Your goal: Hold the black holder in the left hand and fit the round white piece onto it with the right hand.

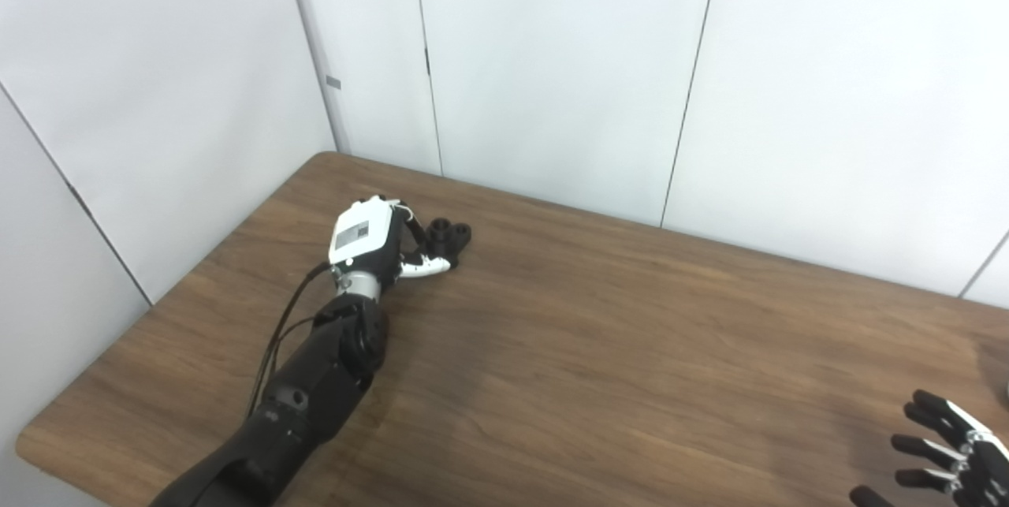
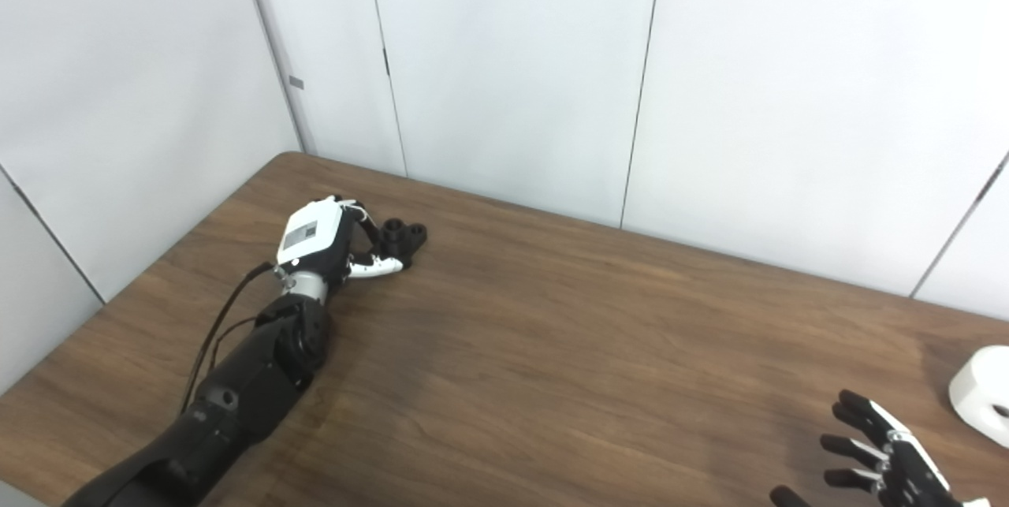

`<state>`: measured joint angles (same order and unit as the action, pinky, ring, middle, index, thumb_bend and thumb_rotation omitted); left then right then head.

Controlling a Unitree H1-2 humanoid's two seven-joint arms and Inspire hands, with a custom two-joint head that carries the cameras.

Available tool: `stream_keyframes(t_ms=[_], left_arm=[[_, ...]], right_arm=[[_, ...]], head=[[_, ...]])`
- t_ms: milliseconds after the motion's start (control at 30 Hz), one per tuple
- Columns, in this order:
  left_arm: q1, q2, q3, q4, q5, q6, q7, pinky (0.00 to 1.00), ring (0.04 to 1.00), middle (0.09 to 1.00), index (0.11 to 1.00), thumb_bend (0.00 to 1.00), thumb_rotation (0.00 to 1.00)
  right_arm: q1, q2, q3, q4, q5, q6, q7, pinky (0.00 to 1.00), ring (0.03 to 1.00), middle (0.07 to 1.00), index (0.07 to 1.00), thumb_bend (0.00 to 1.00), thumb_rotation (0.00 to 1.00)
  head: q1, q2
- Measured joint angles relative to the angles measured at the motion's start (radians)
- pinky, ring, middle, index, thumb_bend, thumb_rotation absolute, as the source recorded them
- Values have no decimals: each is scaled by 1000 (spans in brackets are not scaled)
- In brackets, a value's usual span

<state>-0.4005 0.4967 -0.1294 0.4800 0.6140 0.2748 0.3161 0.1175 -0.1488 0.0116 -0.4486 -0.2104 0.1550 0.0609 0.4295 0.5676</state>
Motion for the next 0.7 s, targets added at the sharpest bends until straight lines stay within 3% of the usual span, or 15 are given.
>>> stream_keyframes(t_ms=[333, 467, 700], left_arm=[[20, -8, 7, -7, -17, -49, 14, 1000, 930, 863, 485, 523, 53], [54, -5, -10, -71, -31, -73, -26, 993, 957, 882, 485, 524, 55], [92, 6, -53, -164, -120, -212, -164, 1000, 1000, 927, 484, 524, 56]], right_arm=[[-7, 2, 5, 0, -11, 1, 1, 579, 721, 820, 832, 412, 0], [-8, 8, 10, 0, -14, 2, 1, 582, 727, 822, 833, 415, 0], [-24, 26, 17, 1, -9, 3, 1, 601, 729, 831, 848, 423, 0]], head=[[-20, 2], [-51, 6], [-91, 15]])
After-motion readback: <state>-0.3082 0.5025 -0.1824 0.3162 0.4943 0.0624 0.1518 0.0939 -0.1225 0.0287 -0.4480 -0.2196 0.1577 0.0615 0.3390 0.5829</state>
